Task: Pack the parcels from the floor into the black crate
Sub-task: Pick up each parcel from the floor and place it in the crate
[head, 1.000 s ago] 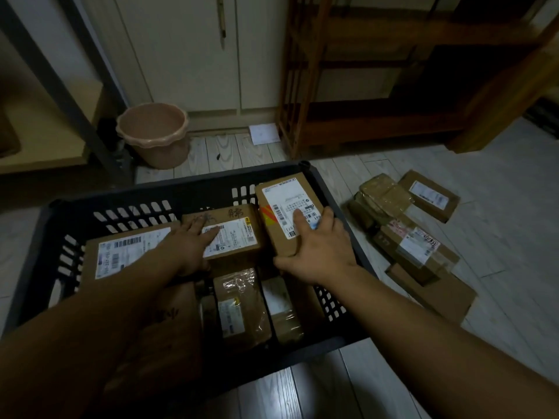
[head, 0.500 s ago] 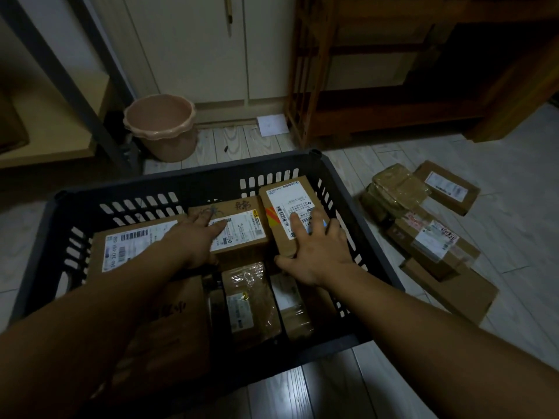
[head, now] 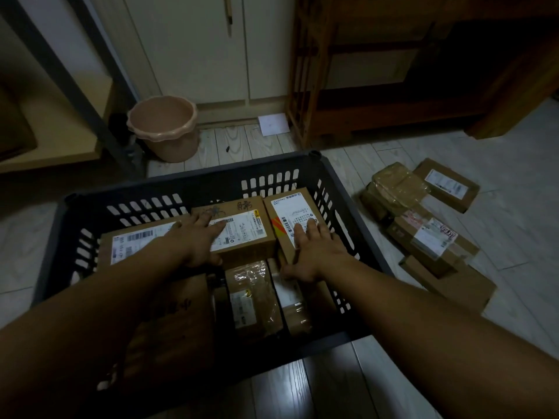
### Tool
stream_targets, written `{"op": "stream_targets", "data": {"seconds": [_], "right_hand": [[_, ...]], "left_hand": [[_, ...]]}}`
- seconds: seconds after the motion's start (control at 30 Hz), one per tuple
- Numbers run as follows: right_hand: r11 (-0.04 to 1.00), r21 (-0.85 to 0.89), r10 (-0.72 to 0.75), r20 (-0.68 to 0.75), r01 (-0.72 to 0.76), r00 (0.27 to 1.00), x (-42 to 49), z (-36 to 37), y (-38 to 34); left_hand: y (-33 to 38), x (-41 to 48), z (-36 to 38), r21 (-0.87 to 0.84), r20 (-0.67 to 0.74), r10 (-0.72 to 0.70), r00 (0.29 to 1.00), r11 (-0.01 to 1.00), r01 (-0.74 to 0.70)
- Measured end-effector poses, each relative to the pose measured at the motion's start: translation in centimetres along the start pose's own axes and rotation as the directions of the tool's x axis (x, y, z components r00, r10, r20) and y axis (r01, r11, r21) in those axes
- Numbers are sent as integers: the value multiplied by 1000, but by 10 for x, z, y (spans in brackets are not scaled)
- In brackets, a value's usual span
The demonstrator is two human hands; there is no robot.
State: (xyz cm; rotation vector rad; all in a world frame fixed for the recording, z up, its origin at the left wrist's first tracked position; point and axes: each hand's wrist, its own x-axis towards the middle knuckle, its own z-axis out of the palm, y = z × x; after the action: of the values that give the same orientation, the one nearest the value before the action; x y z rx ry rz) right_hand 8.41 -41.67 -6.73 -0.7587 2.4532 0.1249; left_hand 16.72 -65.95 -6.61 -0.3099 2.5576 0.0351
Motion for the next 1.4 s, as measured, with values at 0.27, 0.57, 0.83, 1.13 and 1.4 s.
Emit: {"op": "stream_targets", "data": {"seconds": [0.27,0.57,0.83,1.13,1.4], "right_hand": [[975,211,55,63,-68,996,-117,-131,9],[902,410,87,129,-134,988,-323,-324,30],[946,312,126,-115,-84,985,-457,-416,81],[846,439,415,-185,-303,891,-599,-412,170],[830,503,408,-254,-240,877,-648,-420,274]], "left_hand": [[-2,-130,-116,-157,146,-51,988,985,74],[43,-335,-327,-265,111,-49,993,961,77],[102,-448,-443,-420,-16,-69,998,906,56],[206,-521,-504,-399,-181,150,972,892,-212],[334,-525,-540,-394,-202,159,966,890,-229]]}}
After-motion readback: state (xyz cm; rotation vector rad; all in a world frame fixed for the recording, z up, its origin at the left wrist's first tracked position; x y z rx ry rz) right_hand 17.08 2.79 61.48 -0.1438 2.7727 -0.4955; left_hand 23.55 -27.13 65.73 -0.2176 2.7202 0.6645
